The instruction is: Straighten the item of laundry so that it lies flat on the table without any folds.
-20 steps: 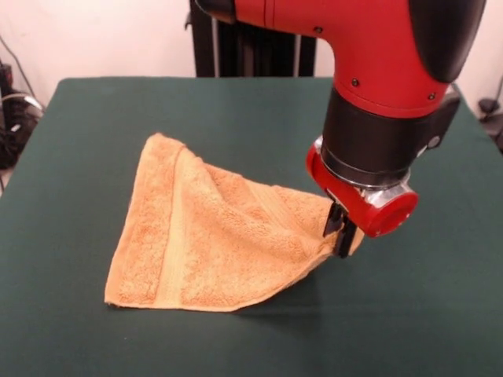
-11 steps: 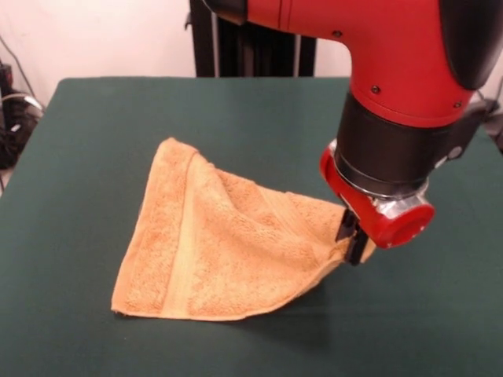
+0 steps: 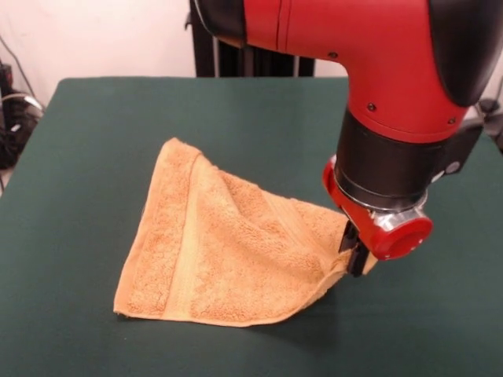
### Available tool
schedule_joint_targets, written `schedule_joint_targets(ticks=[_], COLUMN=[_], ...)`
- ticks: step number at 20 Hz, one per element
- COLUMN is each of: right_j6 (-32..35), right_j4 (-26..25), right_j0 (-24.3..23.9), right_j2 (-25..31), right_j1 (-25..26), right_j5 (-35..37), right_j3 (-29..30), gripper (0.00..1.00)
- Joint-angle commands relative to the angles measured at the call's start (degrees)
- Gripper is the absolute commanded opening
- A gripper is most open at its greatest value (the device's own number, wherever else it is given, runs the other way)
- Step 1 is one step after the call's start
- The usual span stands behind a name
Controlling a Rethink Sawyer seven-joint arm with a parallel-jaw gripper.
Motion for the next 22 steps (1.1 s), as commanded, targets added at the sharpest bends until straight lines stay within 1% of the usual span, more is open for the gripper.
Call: schedule_joint_targets(ticks=[1,4,5,6,12,16,19,22], right_j6=[8.4,9.9,6.8,7.1,11.7,12.2,12.3,15.0], right_j4=[3.3,4.1,4.1,4.2,7.1,8.4,9.0,9.8], right_j0=[1.0,1.7,0.6,0.7,2.2,2.7,2.8,3.9], right_j2=[7.5,7.6,9.6,9.7,10.5,10.3,9.9,8.7], right_j1=[-3.1,-2.0,-6.5,-6.4,-5.3,-5.0,-4.9,-4.1], right_j5=[-3.0,-2.7,-11.6,-12.6,-14.8,-15.6,-15.4,-14.3], right_j3=[12.2,12.1,25.7,26.6,28.1,28.6,28.4,27.2], gripper=[0.00,0.00,0.00,0.00,0.00,0.00,0.00,0.00])
